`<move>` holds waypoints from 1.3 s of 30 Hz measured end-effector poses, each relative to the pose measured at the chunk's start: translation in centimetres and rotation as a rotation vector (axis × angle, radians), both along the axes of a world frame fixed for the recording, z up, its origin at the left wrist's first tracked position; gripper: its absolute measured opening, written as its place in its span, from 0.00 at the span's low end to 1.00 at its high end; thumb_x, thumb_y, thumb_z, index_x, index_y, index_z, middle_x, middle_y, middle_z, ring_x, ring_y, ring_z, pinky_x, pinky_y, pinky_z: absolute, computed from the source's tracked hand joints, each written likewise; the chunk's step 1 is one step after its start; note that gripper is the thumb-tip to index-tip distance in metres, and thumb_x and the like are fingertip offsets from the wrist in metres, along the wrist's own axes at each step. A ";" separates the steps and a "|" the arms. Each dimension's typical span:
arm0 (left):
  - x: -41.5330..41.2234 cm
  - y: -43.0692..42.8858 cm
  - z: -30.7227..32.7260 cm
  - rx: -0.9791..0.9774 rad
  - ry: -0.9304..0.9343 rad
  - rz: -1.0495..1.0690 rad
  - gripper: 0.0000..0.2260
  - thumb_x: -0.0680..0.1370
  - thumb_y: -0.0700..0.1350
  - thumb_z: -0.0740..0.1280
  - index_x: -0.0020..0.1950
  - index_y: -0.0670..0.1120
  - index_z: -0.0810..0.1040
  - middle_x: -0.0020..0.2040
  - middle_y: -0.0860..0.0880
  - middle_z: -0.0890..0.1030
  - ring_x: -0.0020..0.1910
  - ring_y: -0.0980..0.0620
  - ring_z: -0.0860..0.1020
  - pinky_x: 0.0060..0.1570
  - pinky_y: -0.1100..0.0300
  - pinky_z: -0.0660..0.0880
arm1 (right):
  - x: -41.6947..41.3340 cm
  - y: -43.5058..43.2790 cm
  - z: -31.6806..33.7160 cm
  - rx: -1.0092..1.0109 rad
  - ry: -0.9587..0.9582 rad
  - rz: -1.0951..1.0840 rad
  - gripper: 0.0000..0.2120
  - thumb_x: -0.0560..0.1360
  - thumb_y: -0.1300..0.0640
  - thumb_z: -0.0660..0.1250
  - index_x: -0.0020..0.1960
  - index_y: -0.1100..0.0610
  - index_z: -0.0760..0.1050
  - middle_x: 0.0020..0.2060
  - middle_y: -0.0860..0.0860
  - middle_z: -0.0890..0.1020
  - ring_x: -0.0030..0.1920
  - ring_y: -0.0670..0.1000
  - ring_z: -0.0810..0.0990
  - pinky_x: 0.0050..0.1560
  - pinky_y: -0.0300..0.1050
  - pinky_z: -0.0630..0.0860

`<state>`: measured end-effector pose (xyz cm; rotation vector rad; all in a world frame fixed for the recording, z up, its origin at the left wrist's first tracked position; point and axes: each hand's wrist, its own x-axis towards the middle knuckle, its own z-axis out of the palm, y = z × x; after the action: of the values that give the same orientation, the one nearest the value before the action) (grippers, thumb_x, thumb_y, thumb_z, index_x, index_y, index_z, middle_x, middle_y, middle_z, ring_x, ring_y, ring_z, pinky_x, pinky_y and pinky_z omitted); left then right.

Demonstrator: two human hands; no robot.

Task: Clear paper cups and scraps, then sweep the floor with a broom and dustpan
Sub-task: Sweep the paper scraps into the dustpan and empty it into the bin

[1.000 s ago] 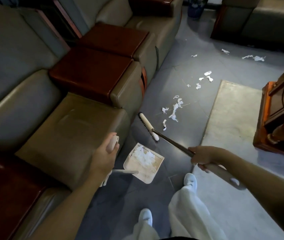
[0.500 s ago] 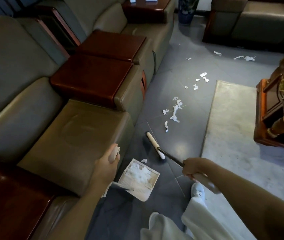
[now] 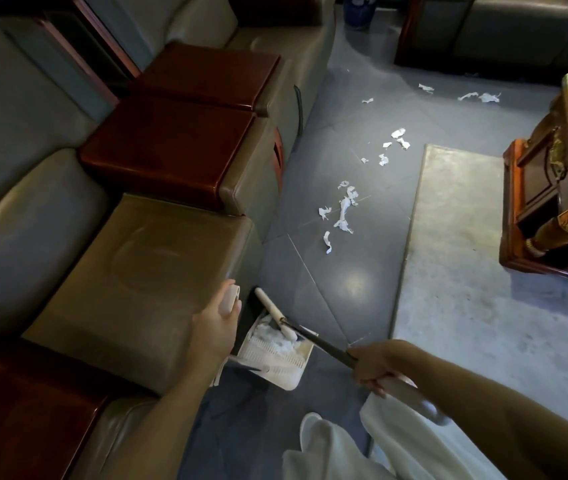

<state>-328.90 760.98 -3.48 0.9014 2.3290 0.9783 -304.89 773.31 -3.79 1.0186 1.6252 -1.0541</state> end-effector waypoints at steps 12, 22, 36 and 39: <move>0.9 3.9 2.0 0.021 -0.016 -0.025 0.17 0.80 0.46 0.63 0.69 0.52 0.73 0.56 0.40 0.81 0.52 0.38 0.79 0.53 0.46 0.77 | 3.8 8.2 6.9 -0.006 0.096 -0.180 0.28 0.76 0.67 0.57 0.74 0.60 0.54 0.26 0.58 0.70 0.18 0.48 0.69 0.23 0.39 0.70; 3.3 22.5 1.3 0.051 -0.027 -0.056 0.17 0.80 0.45 0.64 0.69 0.52 0.73 0.62 0.46 0.79 0.59 0.45 0.77 0.57 0.55 0.74 | 5.3 26.6 6.0 0.038 0.134 -0.323 0.27 0.78 0.66 0.58 0.75 0.59 0.55 0.19 0.53 0.73 0.18 0.47 0.70 0.24 0.37 0.72; 2.5 39.6 1.0 -0.076 -0.001 0.044 0.15 0.80 0.48 0.63 0.67 0.57 0.72 0.57 0.48 0.81 0.49 0.43 0.80 0.46 0.52 0.78 | 4.3 50.7 4.4 0.167 0.157 -0.292 0.25 0.75 0.66 0.59 0.72 0.62 0.60 0.25 0.58 0.74 0.23 0.53 0.71 0.25 0.40 0.70; 2.0 40.3 1.3 -0.096 -0.013 0.042 0.15 0.80 0.49 0.63 0.66 0.59 0.72 0.57 0.49 0.81 0.48 0.44 0.81 0.46 0.50 0.80 | 3.3 53.1 3.8 0.215 0.140 -0.275 0.24 0.75 0.66 0.59 0.70 0.63 0.61 0.26 0.58 0.75 0.25 0.54 0.72 0.29 0.44 0.71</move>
<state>-326.85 801.30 -2.22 0.8094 2.3708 0.8774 -301.60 826.42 0.02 1.3673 1.7756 -1.1707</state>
